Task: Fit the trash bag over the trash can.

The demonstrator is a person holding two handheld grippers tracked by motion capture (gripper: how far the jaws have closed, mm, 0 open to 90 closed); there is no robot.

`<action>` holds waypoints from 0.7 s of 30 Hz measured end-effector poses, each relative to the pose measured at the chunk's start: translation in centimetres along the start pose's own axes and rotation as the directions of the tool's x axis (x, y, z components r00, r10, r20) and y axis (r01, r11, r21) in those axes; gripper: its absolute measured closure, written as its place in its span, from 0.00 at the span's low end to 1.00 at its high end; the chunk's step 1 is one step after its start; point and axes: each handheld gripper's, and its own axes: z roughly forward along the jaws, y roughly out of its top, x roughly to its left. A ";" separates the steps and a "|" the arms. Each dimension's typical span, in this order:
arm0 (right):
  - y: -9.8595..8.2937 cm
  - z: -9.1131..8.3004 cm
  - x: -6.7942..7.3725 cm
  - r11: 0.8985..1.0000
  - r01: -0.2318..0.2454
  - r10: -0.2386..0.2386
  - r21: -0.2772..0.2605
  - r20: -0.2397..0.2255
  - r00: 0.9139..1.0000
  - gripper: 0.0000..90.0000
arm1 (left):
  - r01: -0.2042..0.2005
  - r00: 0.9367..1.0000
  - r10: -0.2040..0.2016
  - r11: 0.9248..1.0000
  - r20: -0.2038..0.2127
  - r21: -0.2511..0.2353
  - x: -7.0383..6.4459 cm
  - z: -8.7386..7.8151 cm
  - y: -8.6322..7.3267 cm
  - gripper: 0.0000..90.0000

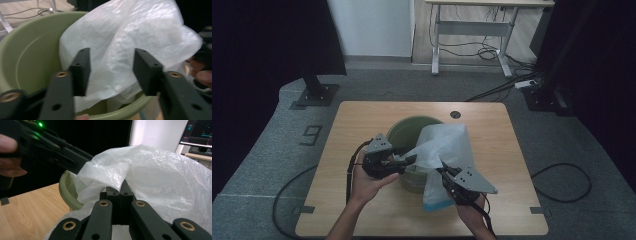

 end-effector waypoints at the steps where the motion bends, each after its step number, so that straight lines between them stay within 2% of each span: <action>1: 0.0 -0.1 0.0 1.000 -0.001 0.001 -0.002 0.001 1.000 0.98 | 0.000 1.000 0.000 1.000 -0.003 -0.002 0.0 0.1 -0.1 0.64; 4: 0.1 -0.2 -0.1 1.000 -0.003 0.003 -0.010 0.004 1.000 0.98 | -0.005 1.000 0.005 1.000 0.005 0.004 -0.1 0.4 -0.2 0.76; 8: 0.1 -0.4 -0.3 1.000 -0.009 0.009 -0.015 0.005 1.000 0.98 | -0.017 0.998 0.016 0.999 0.057 0.026 -0.2 0.7 -0.2 0.91; 10: 0.1 -0.5 -0.4 1.000 -0.009 0.009 -0.018 0.006 1.000 0.98 | -0.025 0.997 0.023 0.999 0.068 0.033 -0.2 0.8 -0.1 0.97; 16: -0.3 -1.0 -0.7 0.999 -0.028 0.028 -0.018 -0.014 1.000 0.97 | -0.030 0.998 0.028 0.999 0.064 0.033 0.0 0.7 -0.1 1.00; 17: -0.4 -1.0 -0.7 0.999 -0.034 0.034 -0.016 -0.024 0.999 0.95 | -0.030 0.998 0.029 0.999 0.057 0.034 0.1 0.6 -0.1 1.00; 19: -0.7 -1.4 -0.7 0.999 -0.044 0.043 -0.023 -0.054 0.998 0.82 | -0.026 0.999 0.025 0.999 0.033 0.028 0.5 0.3 -0.1 1.00; 21: -1.0 -2.1 -0.3 0.997 -0.046 0.042 -0.056 -0.080 0.996 0.69 | -0.013 1.000 0.012 1.000 0.019 0.020 1.0 -0.1 -0.1 1.00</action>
